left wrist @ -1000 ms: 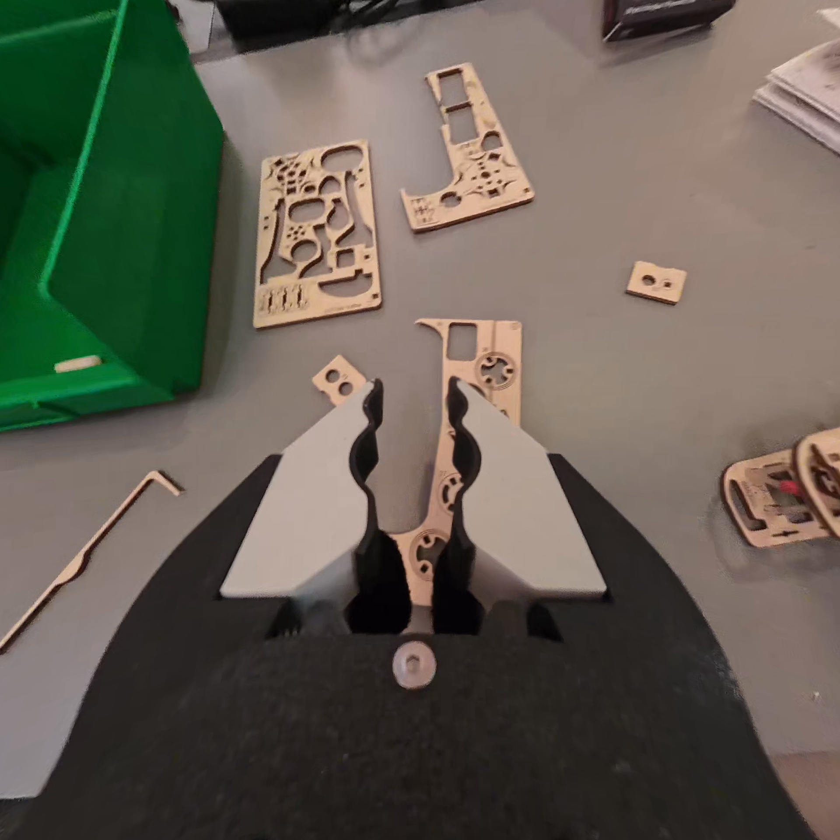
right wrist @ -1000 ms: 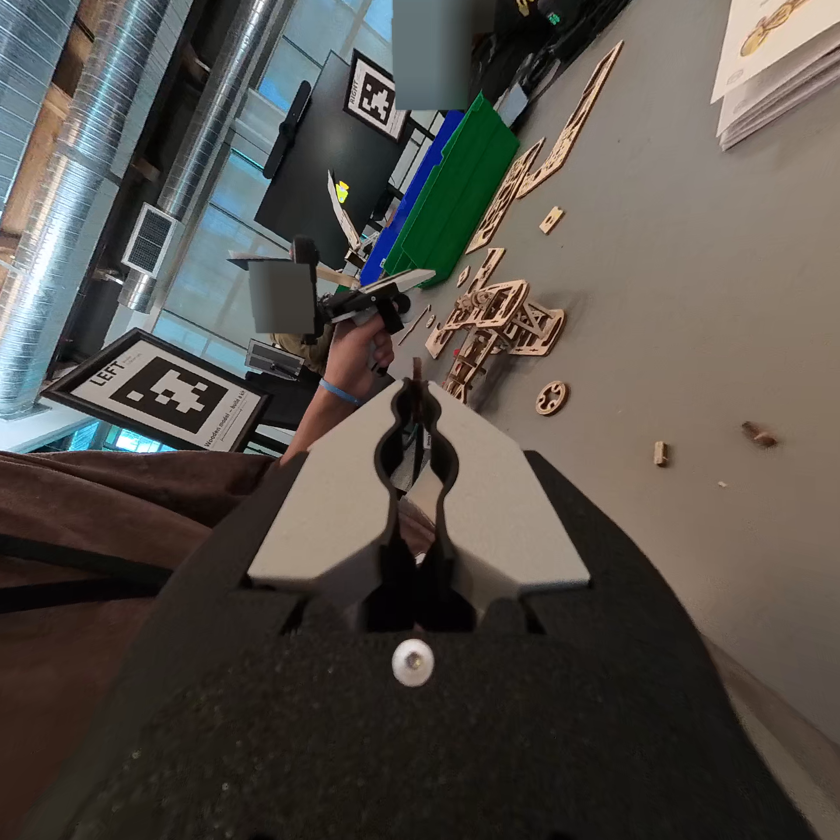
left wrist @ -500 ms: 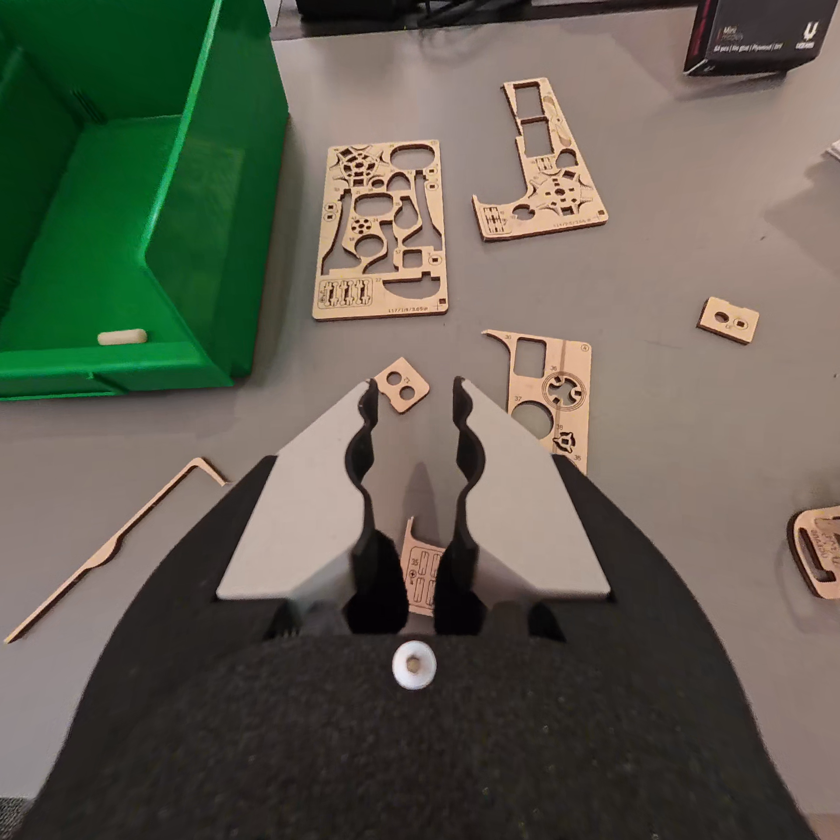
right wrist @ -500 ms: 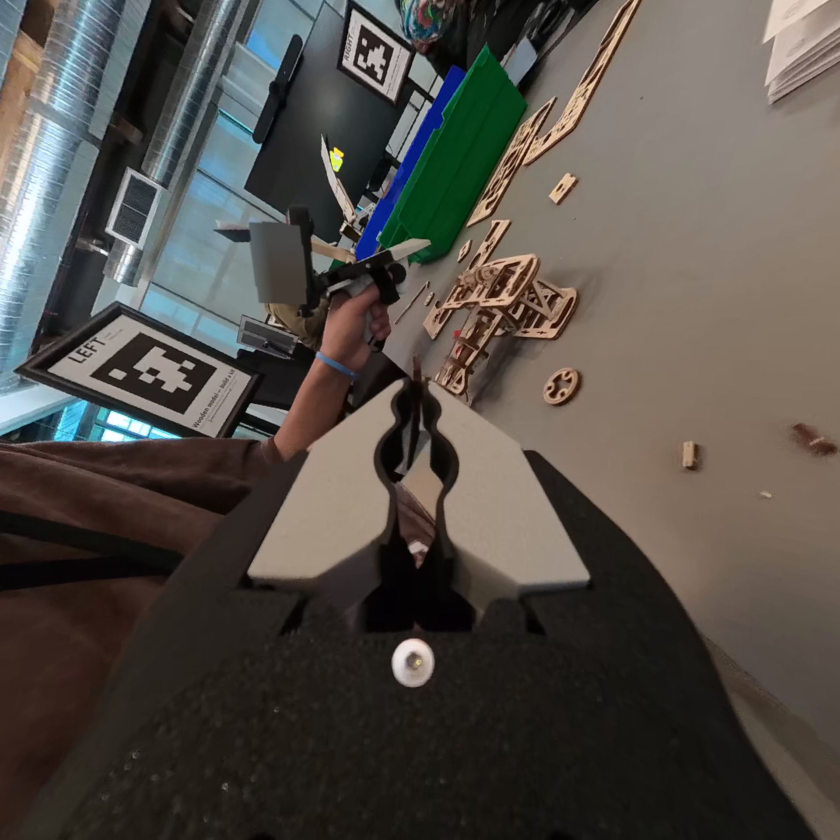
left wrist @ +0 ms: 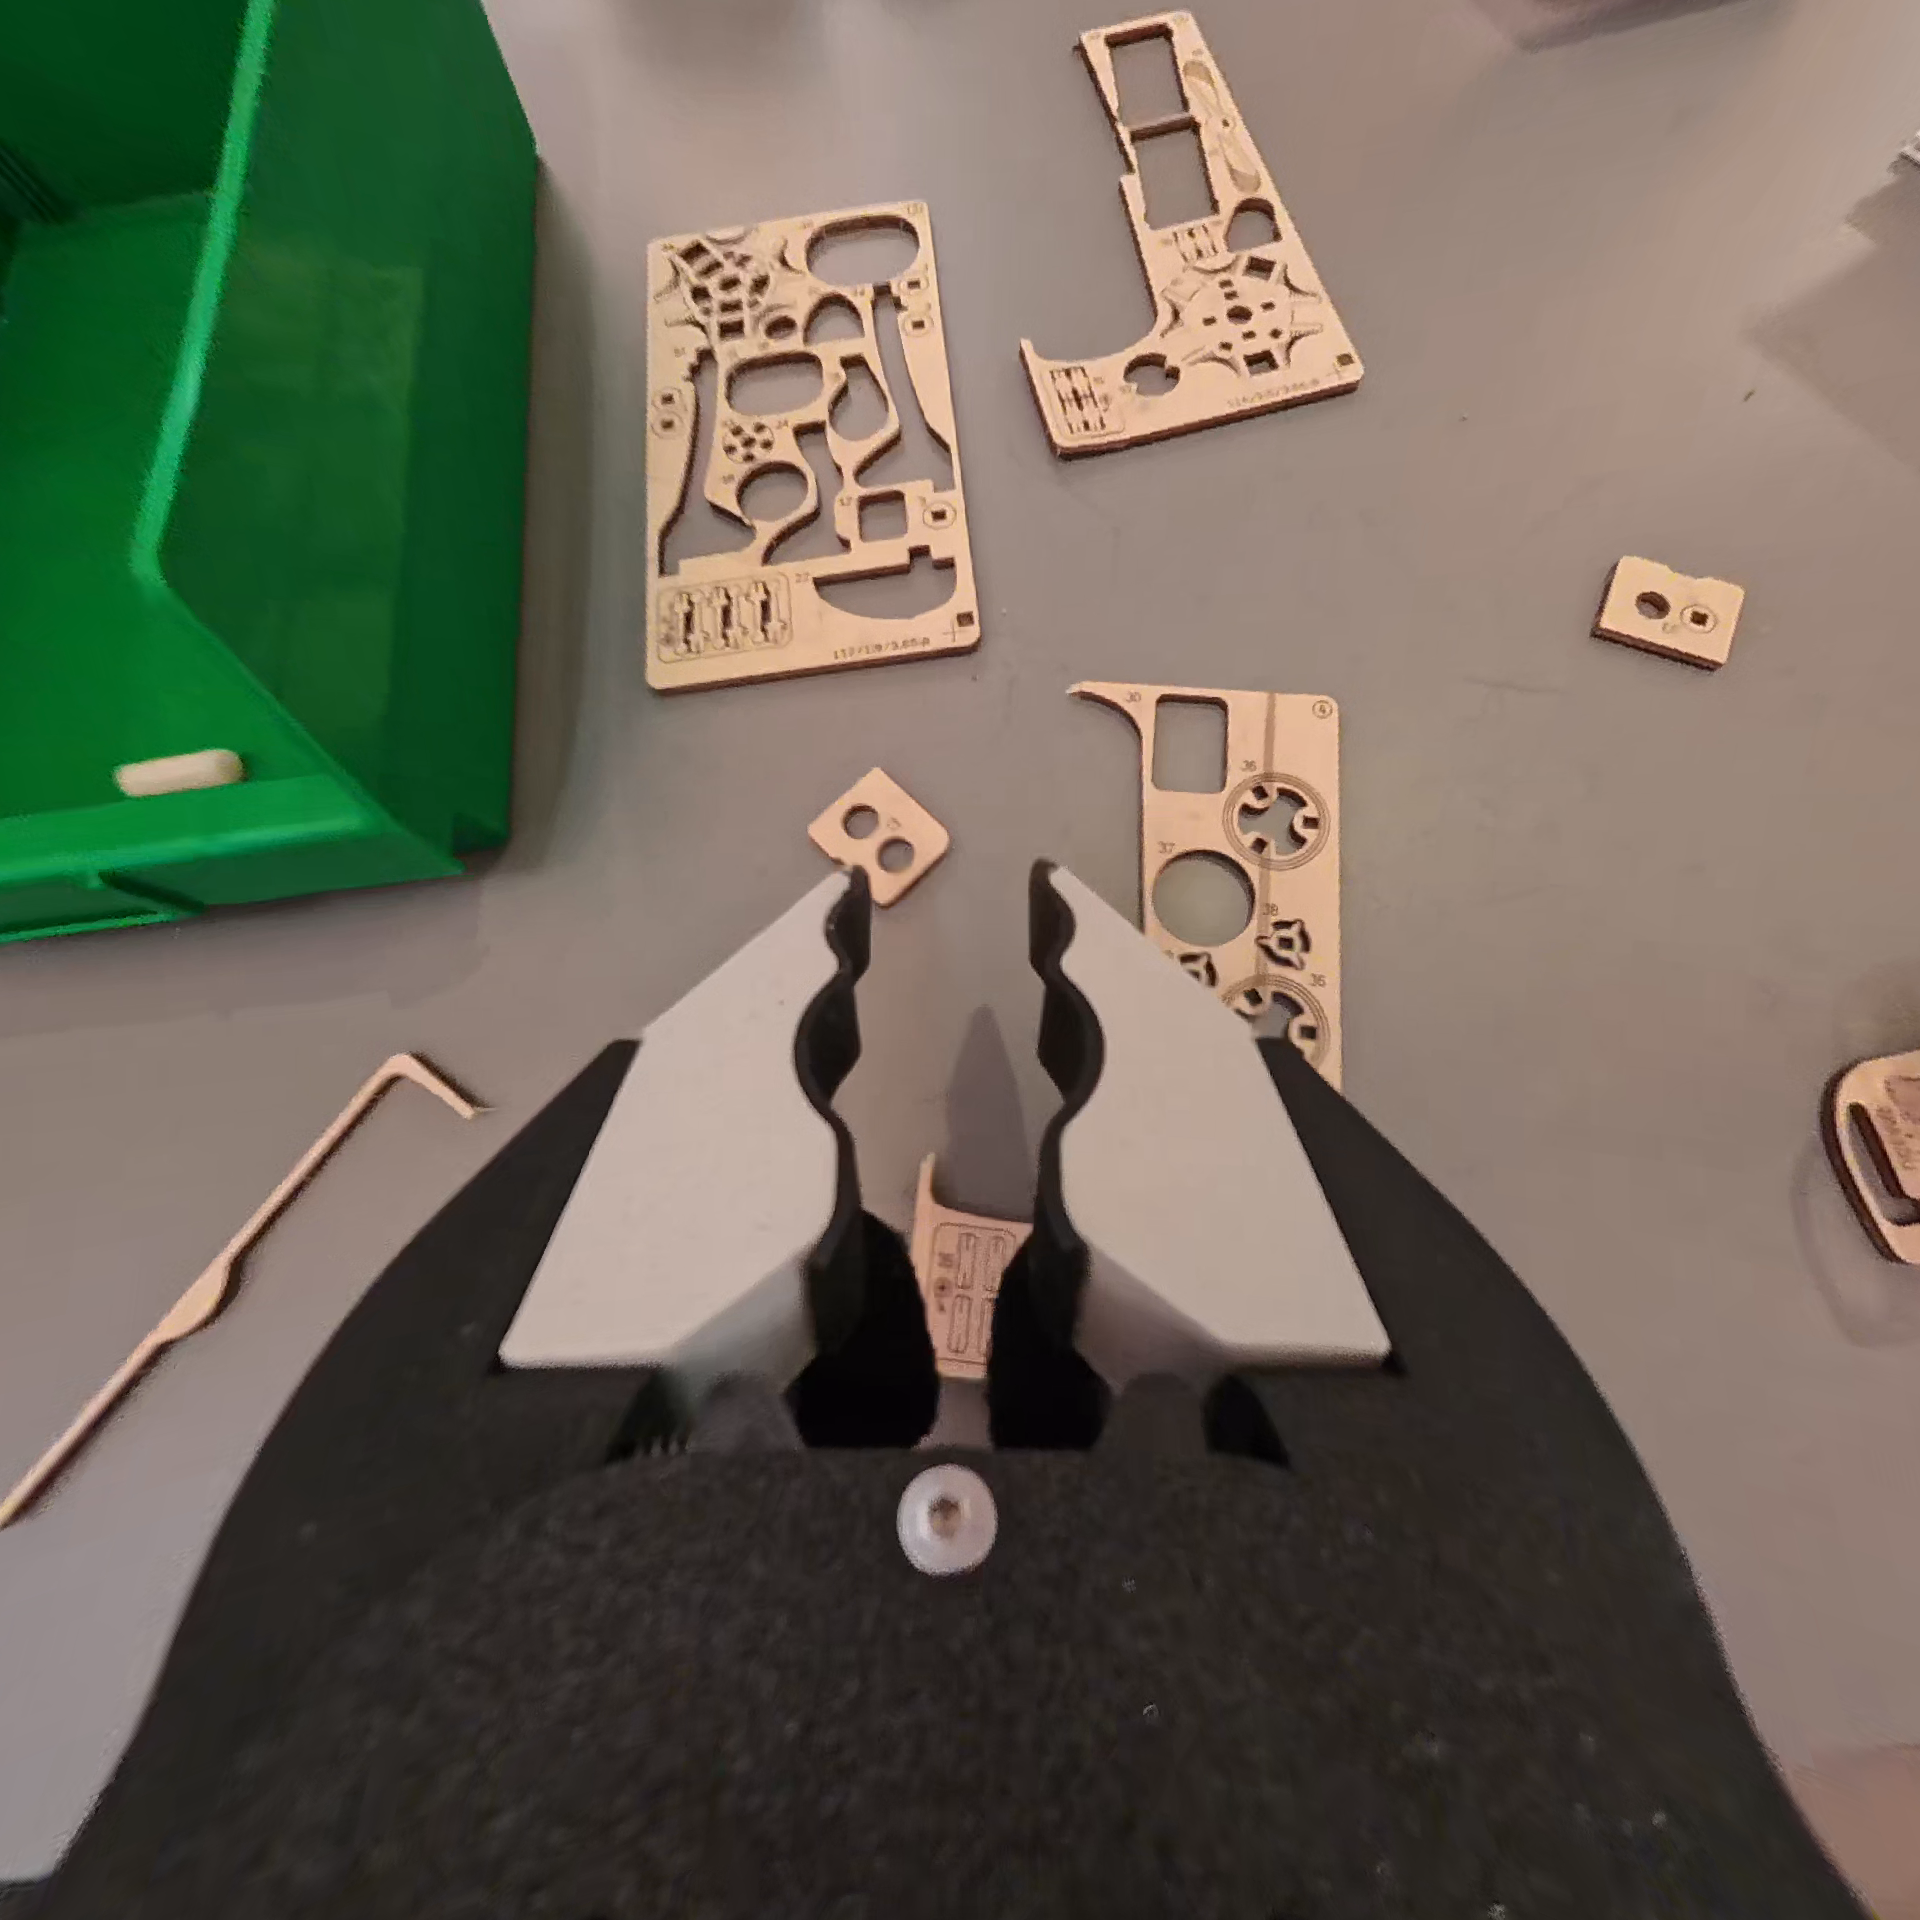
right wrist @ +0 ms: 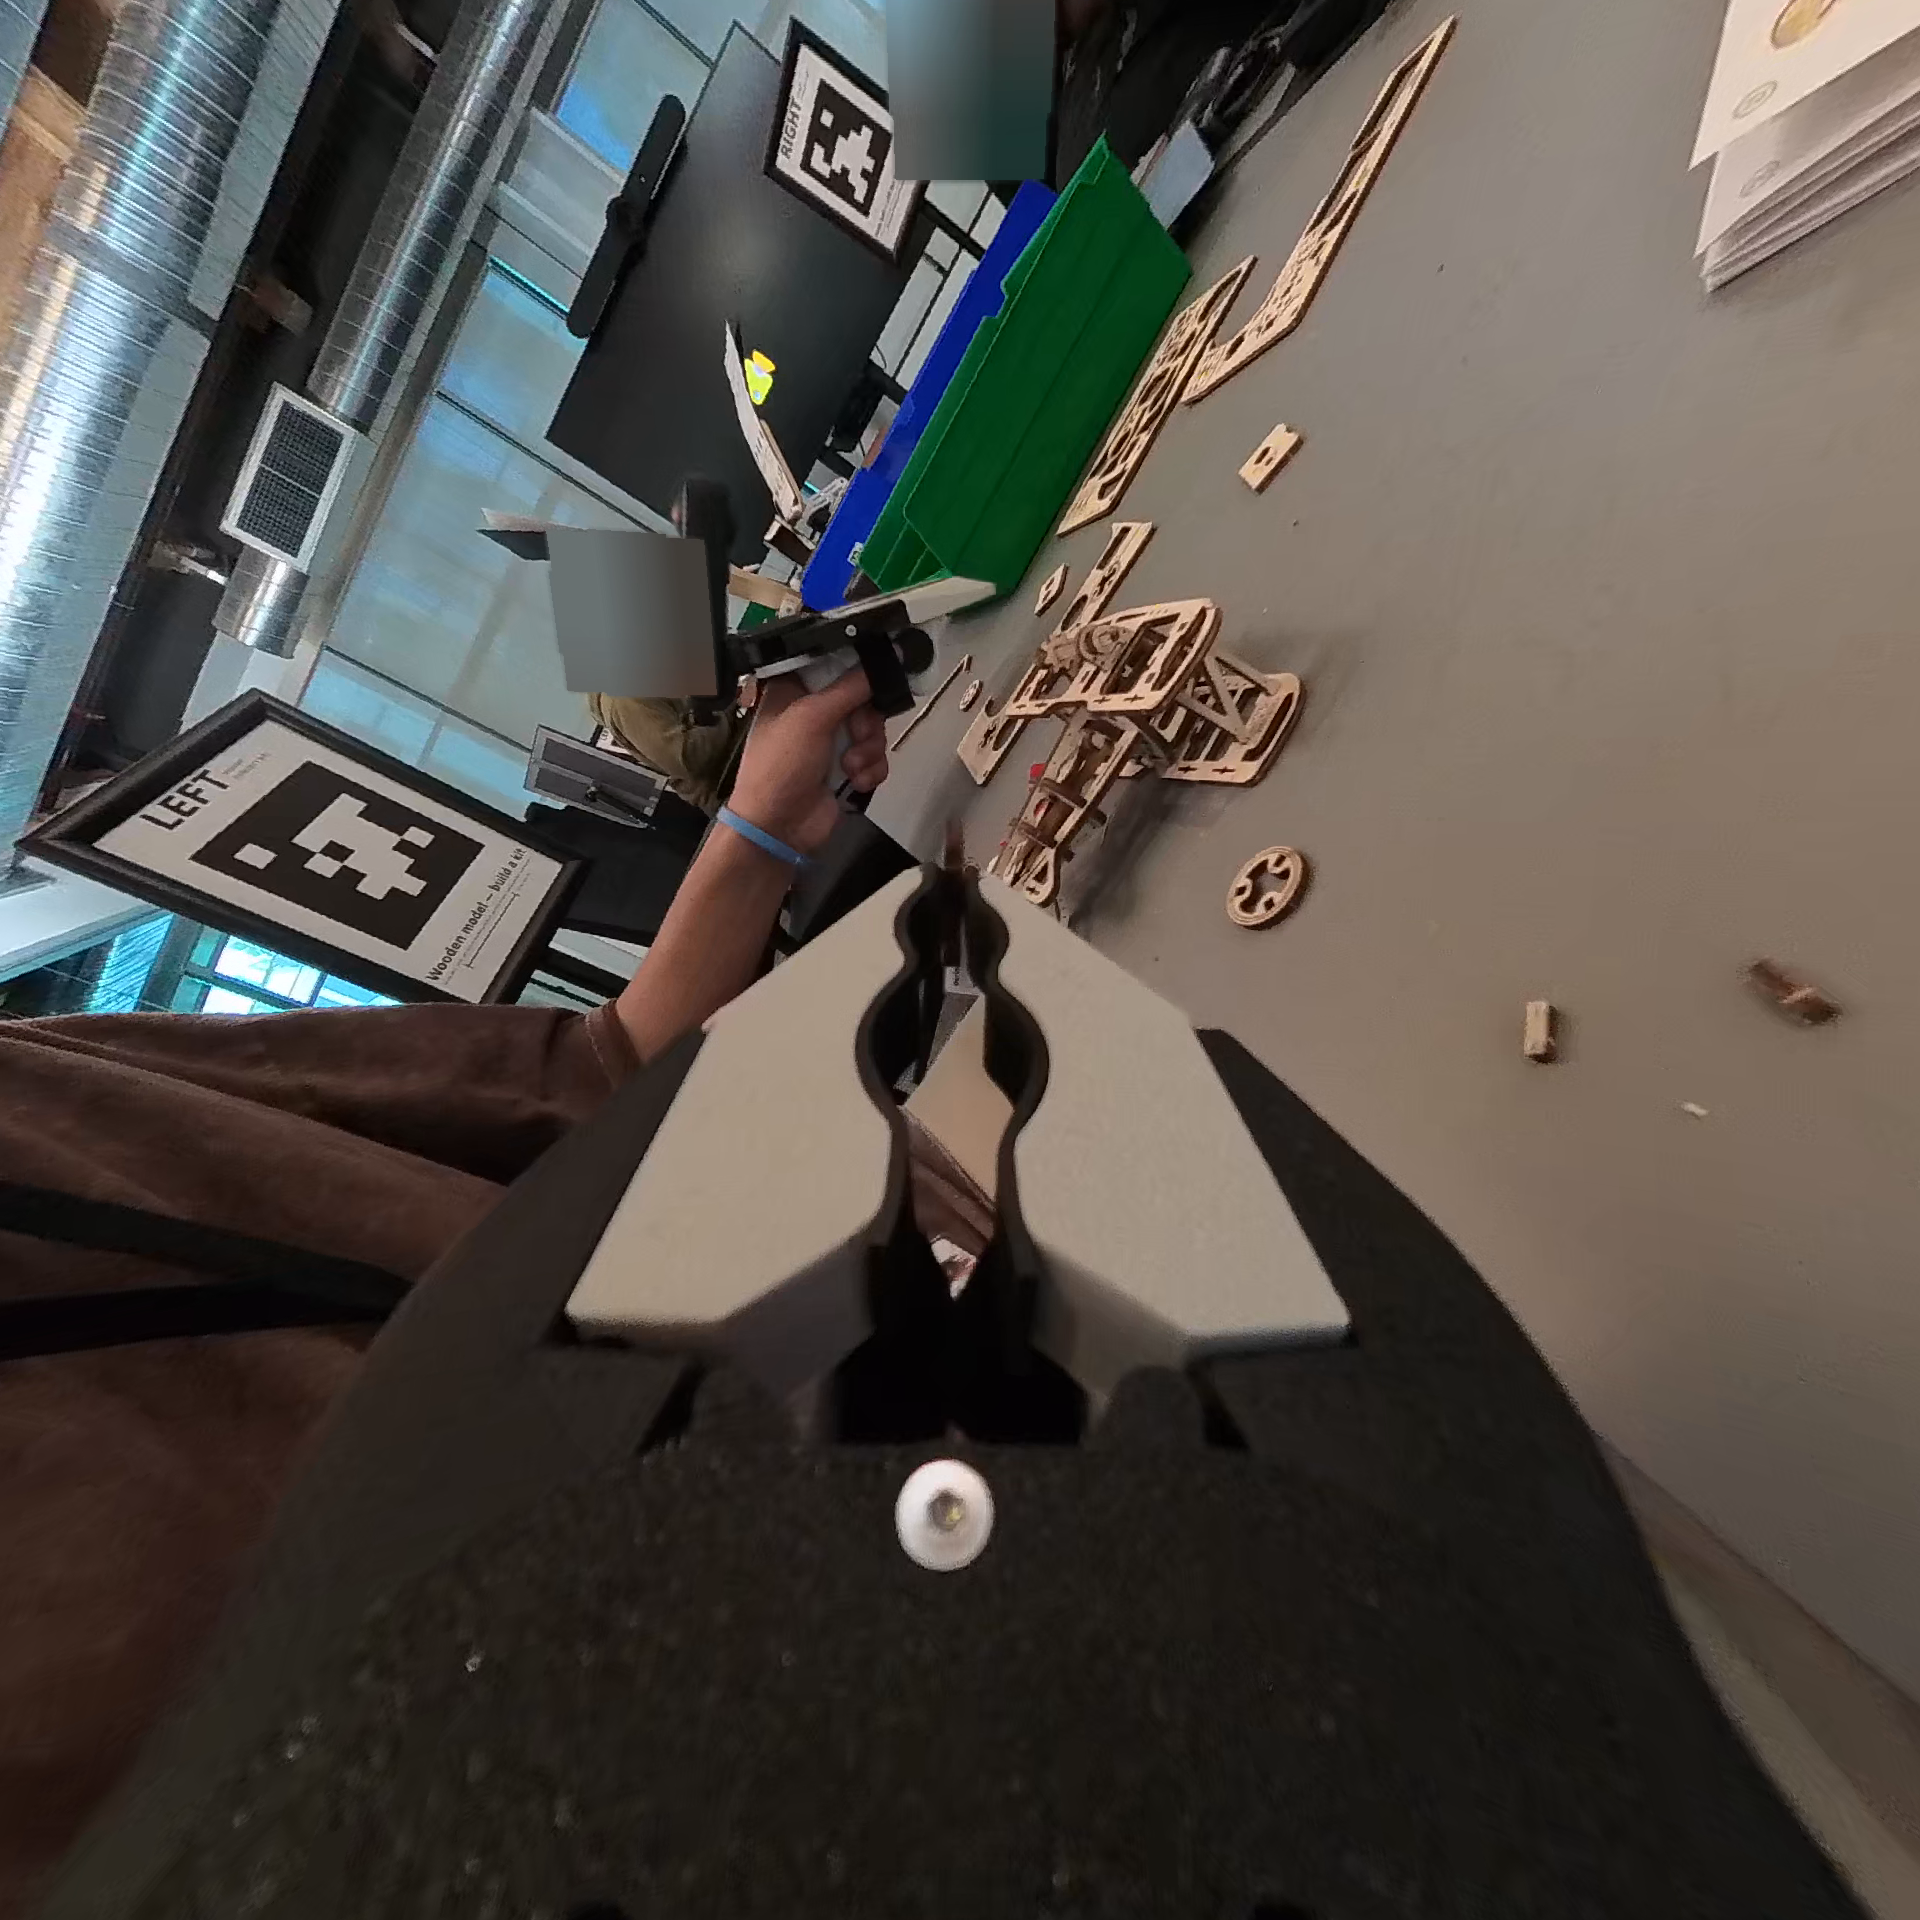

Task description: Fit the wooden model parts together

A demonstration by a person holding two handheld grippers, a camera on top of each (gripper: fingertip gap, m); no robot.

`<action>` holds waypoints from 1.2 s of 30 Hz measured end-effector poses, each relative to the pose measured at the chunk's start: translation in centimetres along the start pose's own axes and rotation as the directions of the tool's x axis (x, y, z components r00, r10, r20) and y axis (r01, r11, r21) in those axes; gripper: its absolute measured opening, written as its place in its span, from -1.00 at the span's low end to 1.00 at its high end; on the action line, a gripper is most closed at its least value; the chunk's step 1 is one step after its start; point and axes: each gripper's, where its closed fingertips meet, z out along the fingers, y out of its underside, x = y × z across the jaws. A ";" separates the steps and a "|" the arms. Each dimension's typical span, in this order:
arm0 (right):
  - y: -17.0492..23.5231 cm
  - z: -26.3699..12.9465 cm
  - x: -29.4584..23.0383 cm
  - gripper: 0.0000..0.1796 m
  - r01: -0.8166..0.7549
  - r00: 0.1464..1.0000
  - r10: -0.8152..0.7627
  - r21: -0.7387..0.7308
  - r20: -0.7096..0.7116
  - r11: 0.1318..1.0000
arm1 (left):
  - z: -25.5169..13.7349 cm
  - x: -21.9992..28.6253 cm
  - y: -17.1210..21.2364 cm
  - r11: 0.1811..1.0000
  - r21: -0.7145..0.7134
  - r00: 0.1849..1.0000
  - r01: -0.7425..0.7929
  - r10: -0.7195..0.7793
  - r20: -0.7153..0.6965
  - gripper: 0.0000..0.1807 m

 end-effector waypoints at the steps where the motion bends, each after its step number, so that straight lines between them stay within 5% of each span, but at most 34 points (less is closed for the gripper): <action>1: 0.0 0.0 0.0 -0.99 0.000 1.000 0.000 -0.001 0.001 1.000 | 0.1 0.4 0.2 1.000 -0.011 1.000 0.011 -0.012 -0.024 -0.68; 12: -0.1 -0.1 0.1 -0.99 -0.003 1.000 0.003 0.001 -0.001 1.000 | 0.0 2.7 0.5 0.999 -0.030 0.994 -0.020 0.017 -0.110 -0.72; 21: 0.5 0.3 -0.1 -0.99 -0.013 1.000 0.014 -0.022 0.012 1.000 | 0.1 -1.5 1.9 0.987 -0.112 0.990 -0.111 0.119 0.073 -0.89; 28: 0.3 0.2 0.0 -0.98 -0.032 0.999 0.032 -0.014 0.021 0.999 | 0.3 -1.7 2.7 0.989 -0.138 0.999 -0.048 0.049 0.005 -1.00; 36: 0.4 0.2 -0.1 -0.99 -0.032 0.999 0.033 -0.018 0.022 0.999 | 0.1 -3.1 3.2 0.978 -0.181 0.987 -0.103 0.122 0.099 -1.00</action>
